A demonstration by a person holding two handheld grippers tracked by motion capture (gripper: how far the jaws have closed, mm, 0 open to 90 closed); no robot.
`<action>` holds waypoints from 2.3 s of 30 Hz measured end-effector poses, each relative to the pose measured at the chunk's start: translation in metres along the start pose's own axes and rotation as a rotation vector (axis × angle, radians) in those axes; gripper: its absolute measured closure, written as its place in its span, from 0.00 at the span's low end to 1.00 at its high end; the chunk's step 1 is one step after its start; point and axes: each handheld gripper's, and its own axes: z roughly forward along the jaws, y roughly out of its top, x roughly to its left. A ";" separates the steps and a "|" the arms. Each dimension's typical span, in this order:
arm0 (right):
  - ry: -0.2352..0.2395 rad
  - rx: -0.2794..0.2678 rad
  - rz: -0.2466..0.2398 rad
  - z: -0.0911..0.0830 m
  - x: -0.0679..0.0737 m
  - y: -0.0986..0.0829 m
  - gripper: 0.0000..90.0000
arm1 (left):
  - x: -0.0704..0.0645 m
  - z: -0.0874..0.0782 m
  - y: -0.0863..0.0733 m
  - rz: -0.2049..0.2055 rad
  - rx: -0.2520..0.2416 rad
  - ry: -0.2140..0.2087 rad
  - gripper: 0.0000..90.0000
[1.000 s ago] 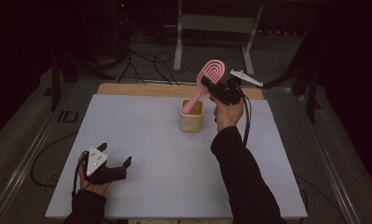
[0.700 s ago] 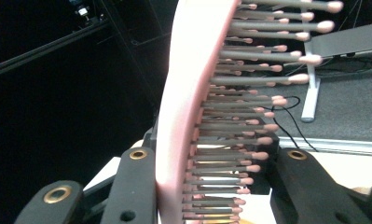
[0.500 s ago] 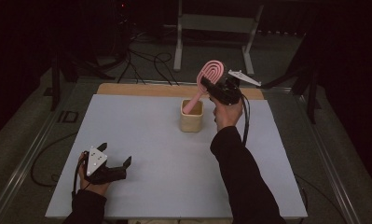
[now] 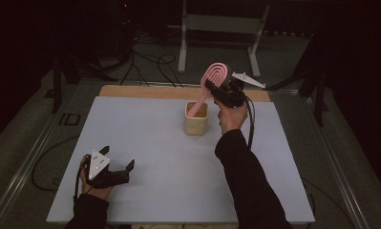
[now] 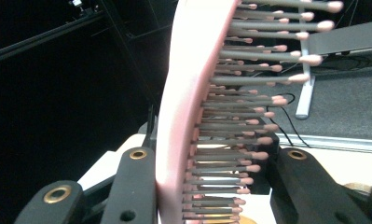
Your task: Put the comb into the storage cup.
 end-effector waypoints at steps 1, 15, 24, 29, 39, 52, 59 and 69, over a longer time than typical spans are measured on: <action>0.000 0.000 0.001 0.000 0.000 0.000 0.71 | 0.000 0.000 0.000 0.000 0.000 0.000 0.00; -0.006 0.016 -0.008 0.003 0.001 -0.004 0.71 | 0.000 0.000 0.000 -0.001 -0.001 0.001 0.00; -0.003 0.023 -0.006 0.005 0.001 -0.006 0.71 | 0.000 0.000 0.000 -0.001 -0.001 0.002 0.00; -0.002 0.031 -0.007 0.006 0.002 -0.007 0.71 | 0.000 0.000 0.000 0.000 -0.001 0.001 0.00; -0.004 0.036 -0.008 0.007 0.002 -0.008 0.71 | 0.000 0.000 0.000 0.000 0.000 0.001 0.00; -0.007 0.043 -0.003 0.009 0.000 -0.010 0.71 | 0.000 0.000 0.000 0.000 0.003 0.002 0.00; -0.009 0.056 -0.010 0.011 0.000 -0.013 0.71 | 0.000 0.000 0.000 0.000 0.003 0.002 0.00; -0.012 0.073 -0.012 0.013 -0.002 -0.019 0.71 | 0.000 0.000 0.000 0.002 0.005 0.002 0.00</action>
